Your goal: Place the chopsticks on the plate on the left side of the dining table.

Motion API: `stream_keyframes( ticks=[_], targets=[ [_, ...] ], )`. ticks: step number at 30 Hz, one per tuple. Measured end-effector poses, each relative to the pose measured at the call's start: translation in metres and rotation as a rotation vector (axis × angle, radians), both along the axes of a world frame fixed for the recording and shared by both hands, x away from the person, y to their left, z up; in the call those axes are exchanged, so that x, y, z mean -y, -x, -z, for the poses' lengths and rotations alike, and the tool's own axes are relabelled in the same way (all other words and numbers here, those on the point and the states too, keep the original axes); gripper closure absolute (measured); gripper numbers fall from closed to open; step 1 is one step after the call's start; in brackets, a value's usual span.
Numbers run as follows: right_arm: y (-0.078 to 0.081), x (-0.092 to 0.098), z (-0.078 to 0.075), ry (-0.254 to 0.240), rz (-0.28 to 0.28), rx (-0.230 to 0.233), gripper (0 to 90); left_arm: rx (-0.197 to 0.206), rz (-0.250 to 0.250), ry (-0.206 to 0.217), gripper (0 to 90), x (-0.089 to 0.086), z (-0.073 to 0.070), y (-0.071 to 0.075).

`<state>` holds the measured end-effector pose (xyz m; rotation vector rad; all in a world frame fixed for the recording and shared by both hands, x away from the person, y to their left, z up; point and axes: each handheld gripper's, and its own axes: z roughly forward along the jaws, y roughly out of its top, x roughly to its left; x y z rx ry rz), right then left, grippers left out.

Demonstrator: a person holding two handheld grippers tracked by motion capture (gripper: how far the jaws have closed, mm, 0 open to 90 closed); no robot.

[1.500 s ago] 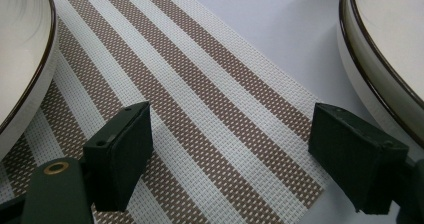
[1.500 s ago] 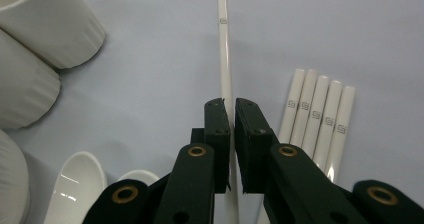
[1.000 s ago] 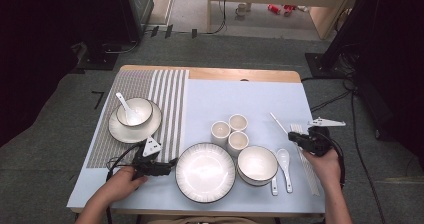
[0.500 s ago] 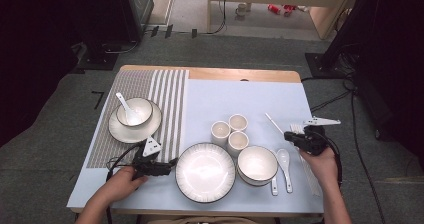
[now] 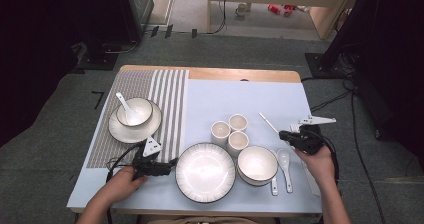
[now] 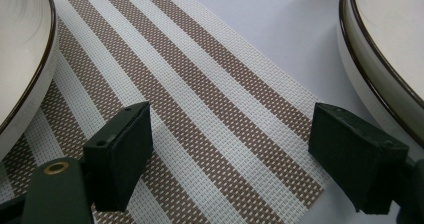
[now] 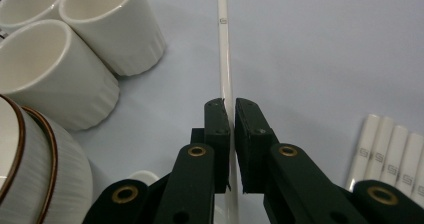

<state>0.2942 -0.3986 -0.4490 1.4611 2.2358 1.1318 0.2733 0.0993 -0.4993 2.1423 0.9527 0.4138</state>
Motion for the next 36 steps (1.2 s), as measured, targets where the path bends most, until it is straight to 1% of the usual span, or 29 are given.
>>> stream_keyframes(
  ticks=[2, 5, 9, 12, 13, 15, 18, 23, 26, 31, 36],
  targets=[
    [-0.001, -0.002, -0.002, 0.0, -0.013, 0.006, 85.2, 0.0, 0.0, 0.0, 17.9, 0.0, 0.0, 0.0],
    [-0.004, -0.004, -0.007, 0.017, -0.03, 0.019, 85.2, -0.001, 0.0, -0.001, 17.9, 0.0, 0.0, 0.0],
    [-0.007, -0.005, -0.012, -0.008, -0.046, 0.024, 85.2, 0.0, 0.0, 0.0, 17.9, 0.0, 0.0, 0.0],
    [-0.008, -0.006, -0.014, -0.015, -0.06, 0.034, 85.2, 0.0, 0.0, 0.0, 17.9, 0.0, 0.0, 0.0],
    [-0.008, -0.007, -0.015, -0.019, -0.066, 0.028, 85.1, 0.0, 0.0, 0.001, 17.9, 0.0, 0.0, 0.0],
    [-0.008, -0.009, -0.017, -0.017, -0.077, 0.037, 85.2, 0.0, 0.0, -0.001, 17.9, 0.0, 0.0, 0.0],
    [-0.007, -0.01, -0.021, -0.032, -0.099, 0.053, 85.2, 0.001, 0.0, -0.003, 17.9, 0.0, 0.0, 0.0],
    [-0.008, -0.012, -0.03, -0.044, -0.132, 0.056, 85.2, 0.001, 0.0, -0.003, 17.9, 0.0, 0.0, 0.0],
    [-0.008, -0.015, -0.034, -0.031, -0.143, 0.05, 85.2, 0.0, 0.0, -0.003, 17.9, 0.0, 0.0, 0.0],
    [-0.011, -0.018, -0.037, -0.041, -0.172, 0.054, 85.2, 0.004, -0.008, -0.008, 17.8, 0.001, 0.0, 0.001],
    [-0.014, -0.024, -0.04, -0.037, -0.208, 0.057, 85.2, 0.004, -0.012, -0.007, 17.8, 0.001, 0.0, 0.002]
  ],
)
